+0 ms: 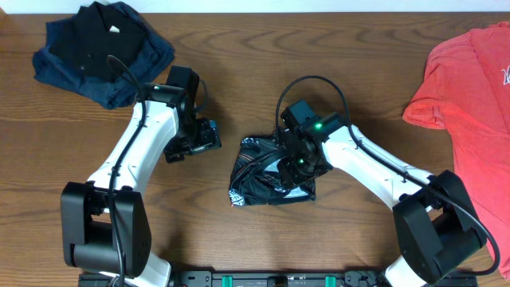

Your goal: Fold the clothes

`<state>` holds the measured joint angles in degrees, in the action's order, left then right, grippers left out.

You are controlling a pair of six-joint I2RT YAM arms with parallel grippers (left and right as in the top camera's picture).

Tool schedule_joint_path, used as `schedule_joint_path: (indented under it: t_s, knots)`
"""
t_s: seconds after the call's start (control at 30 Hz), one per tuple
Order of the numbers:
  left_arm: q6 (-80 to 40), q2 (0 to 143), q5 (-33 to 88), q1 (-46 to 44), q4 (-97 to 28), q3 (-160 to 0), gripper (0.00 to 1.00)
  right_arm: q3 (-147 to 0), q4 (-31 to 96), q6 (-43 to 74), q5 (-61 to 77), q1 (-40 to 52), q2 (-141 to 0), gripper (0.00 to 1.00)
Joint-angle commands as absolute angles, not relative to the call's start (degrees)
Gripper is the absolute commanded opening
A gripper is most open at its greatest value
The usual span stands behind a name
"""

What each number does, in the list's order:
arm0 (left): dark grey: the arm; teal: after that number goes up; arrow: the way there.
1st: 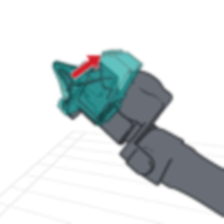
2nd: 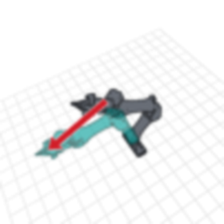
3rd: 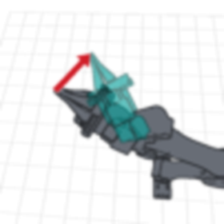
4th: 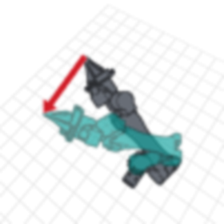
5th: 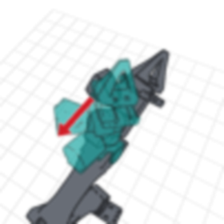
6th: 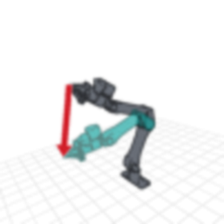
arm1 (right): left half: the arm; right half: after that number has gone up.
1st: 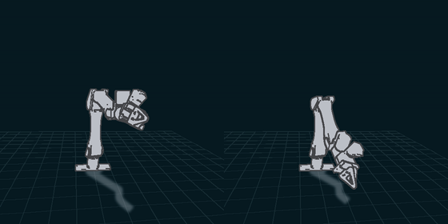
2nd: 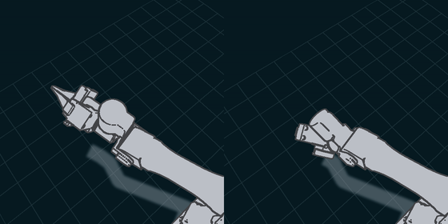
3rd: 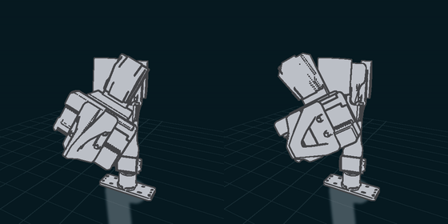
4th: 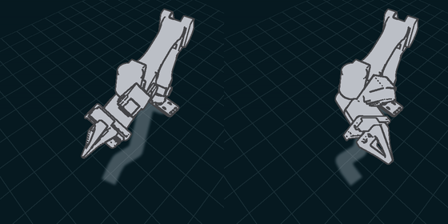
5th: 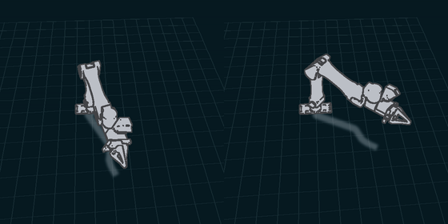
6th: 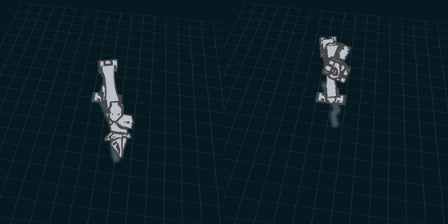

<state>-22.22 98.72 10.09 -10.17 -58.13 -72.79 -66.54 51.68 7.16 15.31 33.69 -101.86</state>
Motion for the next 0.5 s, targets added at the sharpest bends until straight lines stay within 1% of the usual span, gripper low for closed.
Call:
schedule_joint_path:
  t_s: [0.0, 0.03, 0.07, 0.2, 0.3, 0.43, 0.47]
  knots:
    - [-21.47, 98.85, 9.37, -9.98, -58.43, -72.42, 0.82, -66.26, 51.70, 8.45, 16.95, 34.13, -102.02, 0.40]
    - [-21.47, 98.85, 9.37, -9.98, -58.43, -72.42, 0.82, -66.28, 51.75, 9.06, 16.82, 34.09, -102.00, 0.35]
    - [-21.47, 98.85, 9.37, -9.98, -58.43, -72.42, 0.82, -66.32, 51.92, 9.89, 16.47, 34.02, -102.00, 0.31]
    - [-21.47, 98.85, 9.37, -9.98, -58.43, -72.42, 0.82, -66.35, 52.88, 13.30, 13.02, 33.50, -102.00, 0.24]
    - [-21.47, 98.85, 9.37, -9.98, -58.43, -72.42, 0.82, -66.48, 53.89, 15.09, 11.03, 33.10, -101.89, 0.14]
    - [-21.47, 98.85, 9.34, -9.98, -58.41, -72.42, 0.82, -67.61, 56.64, 16.73, 10.31, 32.56, -101.78, 0.08]
    - [-21.45, 98.85, 9.37, -9.98, -58.39, -72.42, 0.82, -68.10, 57.60, 17.08, 10.33, 32.38, -101.78, 0.09]
